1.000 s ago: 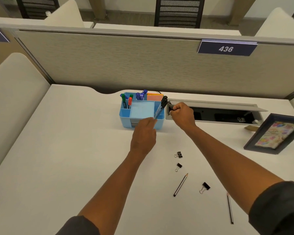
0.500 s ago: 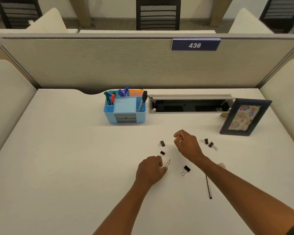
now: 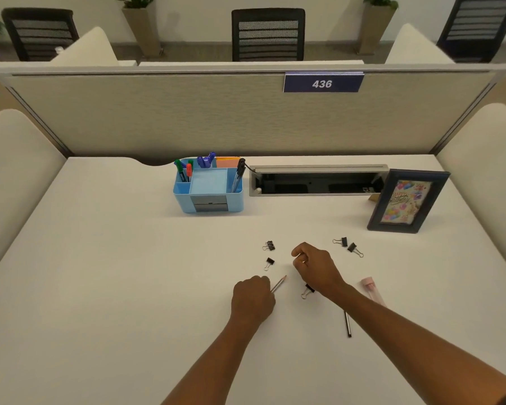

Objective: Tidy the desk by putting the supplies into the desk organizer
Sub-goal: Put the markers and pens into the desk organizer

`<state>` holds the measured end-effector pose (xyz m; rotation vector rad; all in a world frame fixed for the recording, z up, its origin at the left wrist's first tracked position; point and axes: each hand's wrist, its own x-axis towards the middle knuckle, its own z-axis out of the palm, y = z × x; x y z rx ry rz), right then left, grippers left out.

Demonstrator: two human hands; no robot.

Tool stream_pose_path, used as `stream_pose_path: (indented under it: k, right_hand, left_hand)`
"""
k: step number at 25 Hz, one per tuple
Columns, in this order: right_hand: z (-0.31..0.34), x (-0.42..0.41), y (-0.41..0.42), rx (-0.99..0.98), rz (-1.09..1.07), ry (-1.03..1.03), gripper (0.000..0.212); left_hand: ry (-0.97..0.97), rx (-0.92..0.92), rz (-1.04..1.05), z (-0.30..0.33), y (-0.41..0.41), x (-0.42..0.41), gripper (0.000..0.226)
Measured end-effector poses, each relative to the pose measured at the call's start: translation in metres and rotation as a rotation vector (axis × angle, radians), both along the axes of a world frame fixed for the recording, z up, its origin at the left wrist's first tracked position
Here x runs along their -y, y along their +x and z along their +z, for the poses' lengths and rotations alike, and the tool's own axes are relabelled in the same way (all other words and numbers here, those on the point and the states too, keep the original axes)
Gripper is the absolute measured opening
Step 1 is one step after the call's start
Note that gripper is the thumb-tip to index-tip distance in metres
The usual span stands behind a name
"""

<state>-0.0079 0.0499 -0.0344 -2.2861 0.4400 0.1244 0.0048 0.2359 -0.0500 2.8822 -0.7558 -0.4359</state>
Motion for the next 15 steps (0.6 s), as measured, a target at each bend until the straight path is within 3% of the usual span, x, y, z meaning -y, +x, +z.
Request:
stream_pose_path:
  k: [2,8,15]
  right_hand:
    - [-0.001,-0.001,0.004,-0.021,0.021,0.001,0.013]
    - [0.008,-0.017,0.024,-0.001,0.051,0.184,0.008]
    - [0.032,-0.043,0.068,0.085,0.017,0.362,0.007]
  left_hand:
    - [-0.013,-0.003,-0.002,-0.004,0.006,0.0,0.043]
    - [-0.125,0.099,0.075,0.016,0.016,-0.008,0.017]
    - [-0.318,0.126,0.163,0.033,0.058,-0.032,0.016]
